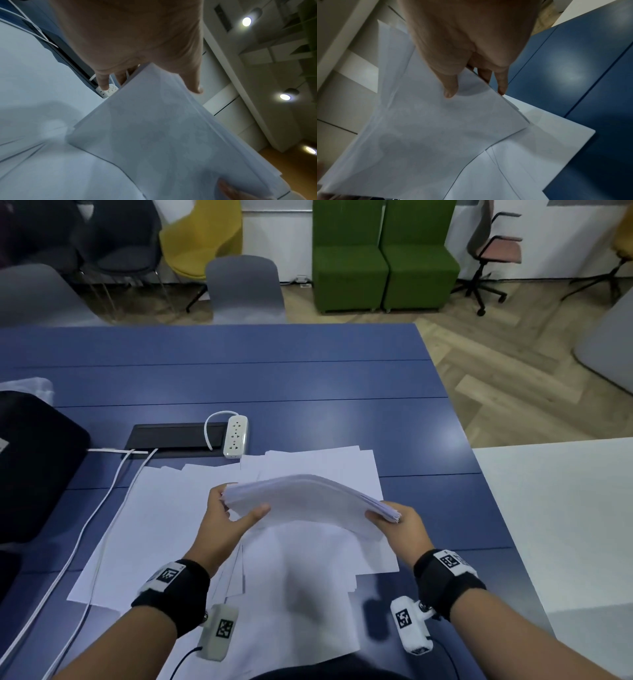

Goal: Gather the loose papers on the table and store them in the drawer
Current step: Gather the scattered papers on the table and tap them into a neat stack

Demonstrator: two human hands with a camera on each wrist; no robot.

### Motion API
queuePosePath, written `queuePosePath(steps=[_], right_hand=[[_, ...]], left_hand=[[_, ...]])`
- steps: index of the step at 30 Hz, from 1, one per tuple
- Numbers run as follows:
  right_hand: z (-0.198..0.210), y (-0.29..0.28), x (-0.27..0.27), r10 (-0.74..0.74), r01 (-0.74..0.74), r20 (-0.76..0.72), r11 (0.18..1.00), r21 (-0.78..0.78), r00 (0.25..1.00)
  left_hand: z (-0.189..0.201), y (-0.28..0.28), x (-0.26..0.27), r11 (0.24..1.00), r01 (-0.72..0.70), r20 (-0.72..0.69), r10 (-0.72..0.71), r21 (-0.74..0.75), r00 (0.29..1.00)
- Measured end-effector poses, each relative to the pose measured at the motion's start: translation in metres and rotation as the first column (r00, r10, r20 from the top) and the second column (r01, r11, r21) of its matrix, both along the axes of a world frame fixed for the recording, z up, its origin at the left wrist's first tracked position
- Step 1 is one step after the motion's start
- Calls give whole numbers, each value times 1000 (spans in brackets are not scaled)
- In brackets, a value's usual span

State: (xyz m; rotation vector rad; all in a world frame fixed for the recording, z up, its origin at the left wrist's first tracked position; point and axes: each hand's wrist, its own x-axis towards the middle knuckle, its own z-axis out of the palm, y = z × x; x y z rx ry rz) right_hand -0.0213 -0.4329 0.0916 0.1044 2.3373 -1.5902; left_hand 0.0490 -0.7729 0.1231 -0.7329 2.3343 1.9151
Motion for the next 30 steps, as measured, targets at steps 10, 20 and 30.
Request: queuePosePath(steps=[10,20,30], right_hand=[[-4,15,10,14,-14,-18,1000,-6,1000],[-1,25,-7,45,-45,158,999,-2,986],[-4,22,-1,37,-32,121,999,-44,992]], left_hand=[[-2,10,-15,960,-274,53,271,58,961],[21,2,-30,978,-205,-144,197,-42,970],[13,7,-35,798,134,-85,-226,-588,970]])
